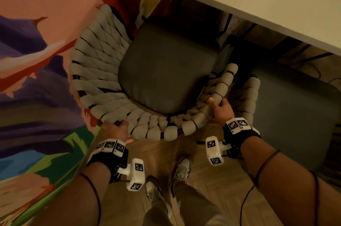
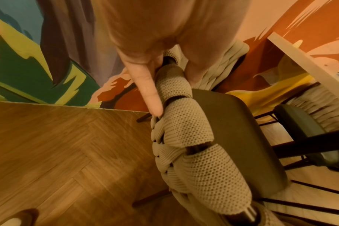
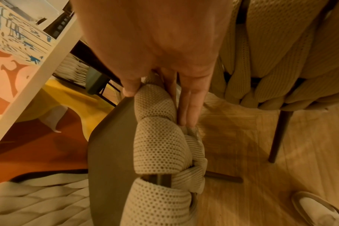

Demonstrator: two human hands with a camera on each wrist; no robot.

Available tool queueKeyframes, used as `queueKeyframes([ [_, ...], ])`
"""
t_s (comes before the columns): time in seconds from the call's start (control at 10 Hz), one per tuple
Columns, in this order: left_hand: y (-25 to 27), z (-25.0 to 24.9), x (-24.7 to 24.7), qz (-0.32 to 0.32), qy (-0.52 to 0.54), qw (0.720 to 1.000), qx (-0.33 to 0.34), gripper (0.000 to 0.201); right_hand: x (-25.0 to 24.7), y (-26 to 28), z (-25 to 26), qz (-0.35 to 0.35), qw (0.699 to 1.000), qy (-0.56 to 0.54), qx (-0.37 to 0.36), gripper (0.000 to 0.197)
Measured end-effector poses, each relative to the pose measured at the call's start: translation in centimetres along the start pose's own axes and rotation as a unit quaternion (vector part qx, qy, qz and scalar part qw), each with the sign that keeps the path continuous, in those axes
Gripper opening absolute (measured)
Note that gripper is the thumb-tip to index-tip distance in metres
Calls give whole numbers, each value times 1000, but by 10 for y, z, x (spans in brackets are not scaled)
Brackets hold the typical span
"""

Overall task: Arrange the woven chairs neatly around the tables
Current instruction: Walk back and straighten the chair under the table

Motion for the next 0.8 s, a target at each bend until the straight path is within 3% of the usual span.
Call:
queueKeyframes([
  [0.3,4,-3,5,9,35,999,-39,87,-4,0,-2,-13,999,29,-13,47],
  [0.4,4,-3,5,12,50,998,-39,87,-4,-1,-3,-10,1000,23,-10,47],
  [0.7,10,-7,1,52,74,996,-12,53,-3,14,-5,-53,996,51,-41,55],
  [0.8,17,-2,-6,79,38,996,25,55,-5,37,-30,-54,995,77,-40,53],
])
Point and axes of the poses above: each hand's wrist, its own y-axis away from the middle knuckle, its own x-axis out of the palm, z = x × y, the point moved 4 cm from there along -y, towards the middle knuckle, and after that the axes turned 6 degrees about x, right-handed, at the moved point
